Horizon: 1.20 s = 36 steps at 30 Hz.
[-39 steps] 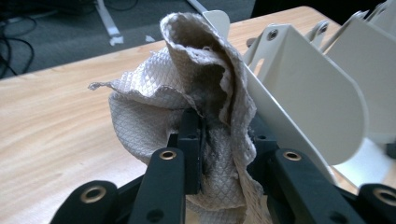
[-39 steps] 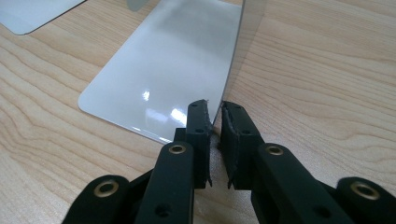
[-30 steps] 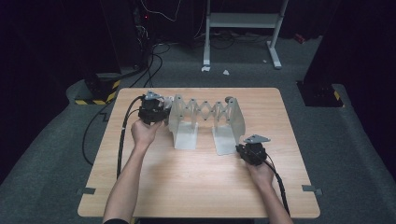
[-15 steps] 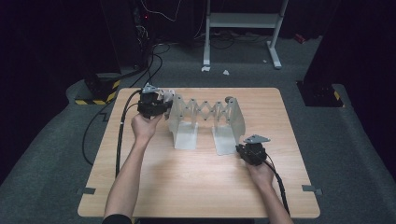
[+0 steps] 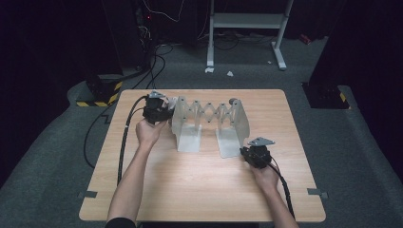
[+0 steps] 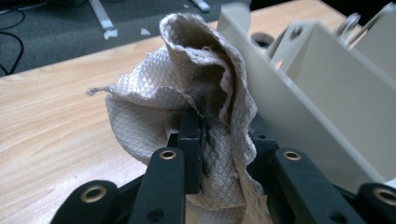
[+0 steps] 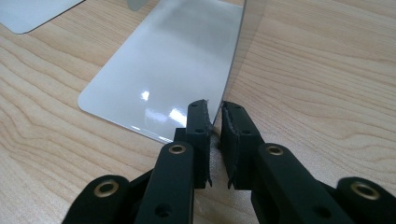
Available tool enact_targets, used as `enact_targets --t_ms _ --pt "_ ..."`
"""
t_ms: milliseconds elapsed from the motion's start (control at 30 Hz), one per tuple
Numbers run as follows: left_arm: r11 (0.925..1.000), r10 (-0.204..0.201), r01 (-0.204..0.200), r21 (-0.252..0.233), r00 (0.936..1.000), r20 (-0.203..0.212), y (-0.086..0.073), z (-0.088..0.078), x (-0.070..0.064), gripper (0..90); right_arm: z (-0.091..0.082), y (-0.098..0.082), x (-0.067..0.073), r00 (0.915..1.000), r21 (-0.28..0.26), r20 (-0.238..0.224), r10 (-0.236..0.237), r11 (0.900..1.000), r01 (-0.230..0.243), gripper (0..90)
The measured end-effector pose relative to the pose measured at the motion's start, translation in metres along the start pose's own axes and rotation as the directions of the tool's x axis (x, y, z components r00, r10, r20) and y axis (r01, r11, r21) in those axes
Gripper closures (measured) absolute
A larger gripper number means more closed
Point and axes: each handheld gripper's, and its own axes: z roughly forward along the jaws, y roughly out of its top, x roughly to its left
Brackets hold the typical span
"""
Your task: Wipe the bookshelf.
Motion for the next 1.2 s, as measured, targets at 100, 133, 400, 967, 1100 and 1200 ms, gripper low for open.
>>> enact_targets --t_ms 100,133,400,967,1100,1200 --pt "0.9998 -0.01 0.01 0.019 1.0 0.0 -0.007 0.005 0.0 73.2 0.0 0.0 0.0 1.0 0.0 -0.001 0.0 1.0 0.0 81.6" --pt "0.9996 -0.008 0.008 0.027 1.0 -0.001 -0.009 0.007 0.0 73.2 0.0 0.0 0.0 1.0 -0.001 -0.001 -0.001 1.0 0.001 81.6" --pt "0.9984 -0.026 0.024 0.052 0.9995 0.02 -0.025 0.017 0.002 73.1 0.0 0.0 0.0 1.0 0.001 -0.002 -0.001 1.0 0.001 81.4" --pt "0.9912 -0.035 0.029 0.129 0.9986 0.04 -0.059 0.033 -0.003 73.0 0.0 0.0 0.001 1.0 -0.001 -0.005 -0.001 1.0 0.001 81.1" --pt "0.9896 -0.037 0.031 0.14 0.9983 0.044 -0.069 0.032 -0.006 73.0 0.0 0.0 0.001 1.0 0.0 -0.005 -0.001 1.0 0.001 81.1" --pt "0.9893 -0.029 0.022 0.144 0.9984 0.049 -0.075 0.028 -0.01 72.9 0.0 0.0 0.001 1.0 -0.001 -0.006 -0.002 1.0 0.002 81.1"
